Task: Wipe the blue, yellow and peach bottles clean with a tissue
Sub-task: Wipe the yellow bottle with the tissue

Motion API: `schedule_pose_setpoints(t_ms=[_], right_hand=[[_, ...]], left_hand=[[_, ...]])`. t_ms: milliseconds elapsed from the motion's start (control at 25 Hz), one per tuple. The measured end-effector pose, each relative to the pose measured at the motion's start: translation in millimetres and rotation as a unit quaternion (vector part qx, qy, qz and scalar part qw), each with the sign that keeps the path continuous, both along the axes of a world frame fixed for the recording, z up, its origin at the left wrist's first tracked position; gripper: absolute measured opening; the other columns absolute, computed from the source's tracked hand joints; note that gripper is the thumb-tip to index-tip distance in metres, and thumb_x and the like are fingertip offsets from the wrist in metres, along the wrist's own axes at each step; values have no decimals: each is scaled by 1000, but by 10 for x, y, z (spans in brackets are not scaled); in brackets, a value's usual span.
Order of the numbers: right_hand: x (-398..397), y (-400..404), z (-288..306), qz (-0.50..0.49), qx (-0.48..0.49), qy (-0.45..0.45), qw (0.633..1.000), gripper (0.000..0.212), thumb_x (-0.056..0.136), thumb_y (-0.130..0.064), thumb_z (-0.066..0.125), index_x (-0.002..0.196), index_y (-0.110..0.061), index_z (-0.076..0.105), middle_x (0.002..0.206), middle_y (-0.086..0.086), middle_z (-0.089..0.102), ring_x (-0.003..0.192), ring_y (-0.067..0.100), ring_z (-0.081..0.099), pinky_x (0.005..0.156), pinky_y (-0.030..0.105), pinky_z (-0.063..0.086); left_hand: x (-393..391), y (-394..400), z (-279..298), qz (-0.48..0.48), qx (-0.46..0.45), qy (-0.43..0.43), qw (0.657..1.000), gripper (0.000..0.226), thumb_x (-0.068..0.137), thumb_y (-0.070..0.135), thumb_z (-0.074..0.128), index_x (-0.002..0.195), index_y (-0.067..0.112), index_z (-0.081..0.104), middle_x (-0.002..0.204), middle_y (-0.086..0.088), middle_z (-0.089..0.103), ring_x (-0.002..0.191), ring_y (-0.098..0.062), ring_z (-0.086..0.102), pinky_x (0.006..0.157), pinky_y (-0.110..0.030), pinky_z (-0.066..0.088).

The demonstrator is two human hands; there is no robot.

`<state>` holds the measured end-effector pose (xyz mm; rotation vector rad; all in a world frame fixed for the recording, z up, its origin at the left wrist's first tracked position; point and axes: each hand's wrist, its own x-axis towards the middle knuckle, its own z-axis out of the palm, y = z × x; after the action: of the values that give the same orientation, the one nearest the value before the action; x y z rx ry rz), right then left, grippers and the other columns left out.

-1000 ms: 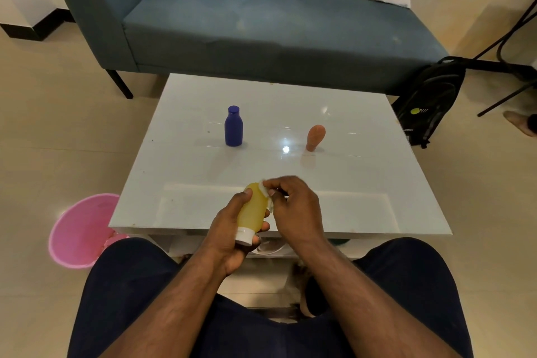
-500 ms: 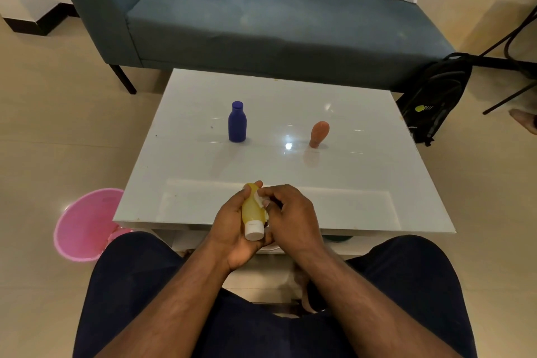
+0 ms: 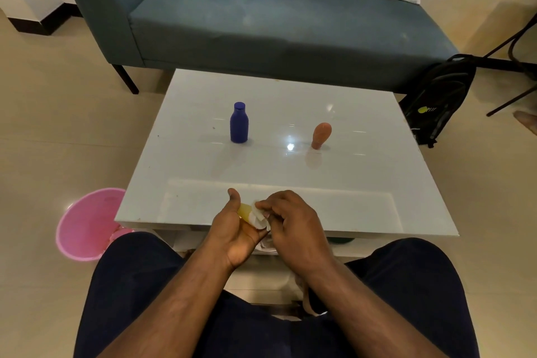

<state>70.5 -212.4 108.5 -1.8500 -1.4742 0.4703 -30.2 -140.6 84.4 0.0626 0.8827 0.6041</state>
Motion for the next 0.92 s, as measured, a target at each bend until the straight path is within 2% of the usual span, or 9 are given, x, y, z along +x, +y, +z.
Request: schedule_pose_setpoints(t_ms=[200,280,360,440,560,640,760,840,920], right_hand=[[-128,-132,-144,27,31,-88,995,19,86,-11,64,104,-15,70,104,-4,60,96,7,53,85,17,45],[-77,-111,-174,32,41,-94,994,18,83,-7,67,99,-14,71,100,-3,62,93,9,54,83,21,48],[6,-59,-202,4,56,-85,995,21,79,1,67,95,-12,71,95,-1,63,89,12,56,78,27,52],[0,-44,-183,1,52,-93,994,24,76,3,66,94,-12,69,92,-1,63,86,14,56,75,30,52],[-99,-118,-132,63,67,-122,988,26,73,0,69,95,-14,69,92,-1,67,89,11,54,78,25,49],[-65,-120,-157,76,74,-126,986,27,72,0,70,95,-15,69,92,-1,67,90,11,54,78,26,50],[-3,-62,-171,-2,57,-89,994,22,79,-1,66,96,-15,69,93,-3,64,88,11,54,76,29,51],[-84,-63,-133,12,70,-97,993,21,79,-3,65,95,-16,69,92,-3,64,89,10,54,77,26,50],[-183,-121,-120,82,92,-121,985,24,76,-1,67,95,-16,69,94,-3,65,91,10,53,79,21,46]], left_hand=[[-27,52,-289,-33,-35,30,998,78,92,64,50,130,-5,54,113,-24,69,95,-31,73,72,-41,65],[-10,40,-285,-34,-46,31,998,74,95,60,49,125,-7,56,101,-24,72,82,-30,74,70,-39,64],[17,14,-248,-22,-53,22,998,66,98,52,51,126,-7,56,94,-24,71,72,-29,75,60,-38,64],[28,13,-277,-22,-53,38,998,63,99,49,52,129,-7,56,99,-23,71,75,-29,75,59,-37,64],[13,19,-297,-37,-53,51,997,64,98,49,54,130,-6,56,105,-22,69,84,-28,71,67,-37,64],[9,25,-280,-33,-59,46,997,59,99,47,54,124,-7,56,96,-23,70,75,-29,73,59,-38,64],[15,23,-253,-29,-68,19,997,52,101,41,55,119,-7,58,91,-25,71,67,-31,75,49,-36,60],[14,-15,-229,-37,-70,1,997,46,99,40,57,110,-4,60,81,-21,71,62,-28,74,49,-33,59],[6,-53,-214,-35,-90,-20,995,39,98,38,60,93,-1,60,63,-16,66,52,-24,69,47,-30,57]])
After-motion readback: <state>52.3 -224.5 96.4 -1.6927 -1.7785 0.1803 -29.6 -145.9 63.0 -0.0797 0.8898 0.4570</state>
